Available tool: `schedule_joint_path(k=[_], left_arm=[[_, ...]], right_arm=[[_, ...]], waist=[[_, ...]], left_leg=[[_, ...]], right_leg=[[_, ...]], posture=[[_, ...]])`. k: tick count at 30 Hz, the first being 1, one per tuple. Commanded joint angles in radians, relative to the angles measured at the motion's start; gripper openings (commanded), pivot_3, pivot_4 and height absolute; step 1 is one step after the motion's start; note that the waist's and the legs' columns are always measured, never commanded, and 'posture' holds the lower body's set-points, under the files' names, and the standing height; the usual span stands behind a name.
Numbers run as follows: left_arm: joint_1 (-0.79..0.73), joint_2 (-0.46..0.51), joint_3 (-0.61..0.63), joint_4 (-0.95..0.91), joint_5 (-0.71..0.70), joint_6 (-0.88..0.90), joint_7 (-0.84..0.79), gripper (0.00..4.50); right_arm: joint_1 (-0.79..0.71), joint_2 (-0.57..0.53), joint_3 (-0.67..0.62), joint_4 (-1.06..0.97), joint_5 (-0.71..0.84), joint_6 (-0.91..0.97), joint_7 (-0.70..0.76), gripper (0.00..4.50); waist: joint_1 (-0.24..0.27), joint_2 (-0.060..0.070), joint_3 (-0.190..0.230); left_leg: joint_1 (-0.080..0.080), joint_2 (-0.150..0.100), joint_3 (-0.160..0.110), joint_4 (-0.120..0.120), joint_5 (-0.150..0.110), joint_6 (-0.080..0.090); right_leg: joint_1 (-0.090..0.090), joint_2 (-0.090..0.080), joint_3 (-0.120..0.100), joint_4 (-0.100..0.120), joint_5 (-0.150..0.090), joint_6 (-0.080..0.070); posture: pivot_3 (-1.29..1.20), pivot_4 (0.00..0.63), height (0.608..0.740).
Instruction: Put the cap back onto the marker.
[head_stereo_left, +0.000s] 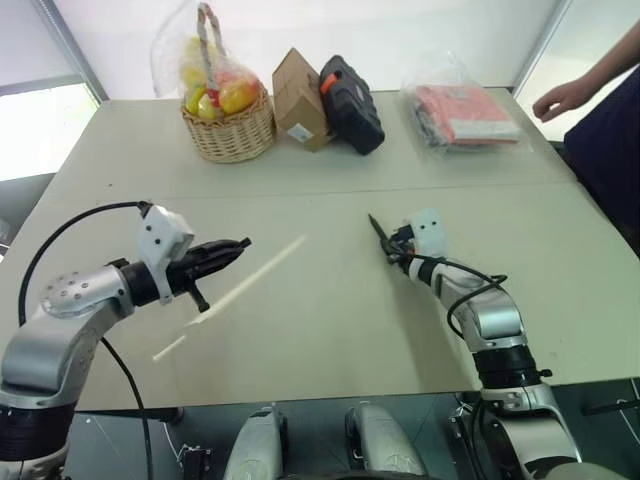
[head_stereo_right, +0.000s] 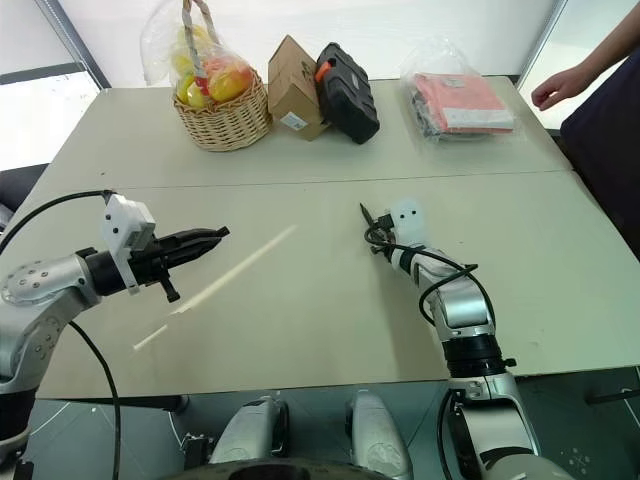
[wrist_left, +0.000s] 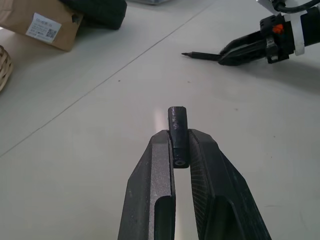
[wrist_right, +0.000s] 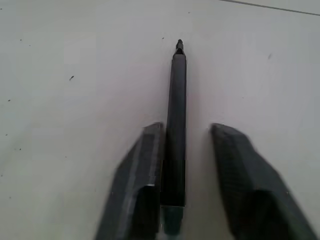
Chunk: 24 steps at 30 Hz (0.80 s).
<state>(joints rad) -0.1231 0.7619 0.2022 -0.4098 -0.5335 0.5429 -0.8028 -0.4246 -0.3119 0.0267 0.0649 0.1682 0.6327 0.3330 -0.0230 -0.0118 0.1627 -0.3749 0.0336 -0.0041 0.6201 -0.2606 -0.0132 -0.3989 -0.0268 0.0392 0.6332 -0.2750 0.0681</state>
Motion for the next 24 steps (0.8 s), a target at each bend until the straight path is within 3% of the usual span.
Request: schedule_joint_path(k=[1,9,17,24], left_arm=[[-0.003,0.015,0.031,-0.025,-0.011,-0.002,0.0,0.0],[-0.028,0.022,0.035,0.011,-0.005,-0.043,-0.036,0.0],[-0.186,0.006,-0.064,0.264,0.097,-0.274,-0.195,0.0],[-0.325,-0.086,-0.16,0.436,0.158,-0.449,-0.281,0.0]], right_arm=[[0.019,0.0,0.012,-0.004,-0.003,0.015,0.018,0.03],[0.02,-0.061,0.037,-0.049,-0.01,-0.041,0.114,0.03],[-0.153,-0.392,0.138,-0.036,-0.034,-0.38,0.619,0.03],[-0.327,-0.415,0.172,0.056,-0.005,-0.45,0.847,0.03]], waist=[[0.001,0.0,0.0],[0.003,0.0,0.0],[0.006,0.001,0.002],[0.005,0.0,0.002]], left_leg=[[0.0,0.0,0.0,0.0,0.0,0.0],[0.0,0.0,0.0,0.0,0.0,0.0],[0.0,-0.002,0.004,0.001,0.0,0.0],[-0.001,-0.001,0.005,0.001,0.0,0.0]], right_leg=[[0.0,0.0,0.0,0.0,0.0,0.0],[0.0,0.0,0.0,0.0,0.0,0.0],[0.0,0.001,-0.001,0.0,0.0,0.0],[-0.001,0.002,-0.001,0.0,0.0,0.001]], posture=[[0.0,0.15,0.74],[0.0,0.15,0.74],[0.0,0.15,0.74],[0.0,0.15,0.74]])
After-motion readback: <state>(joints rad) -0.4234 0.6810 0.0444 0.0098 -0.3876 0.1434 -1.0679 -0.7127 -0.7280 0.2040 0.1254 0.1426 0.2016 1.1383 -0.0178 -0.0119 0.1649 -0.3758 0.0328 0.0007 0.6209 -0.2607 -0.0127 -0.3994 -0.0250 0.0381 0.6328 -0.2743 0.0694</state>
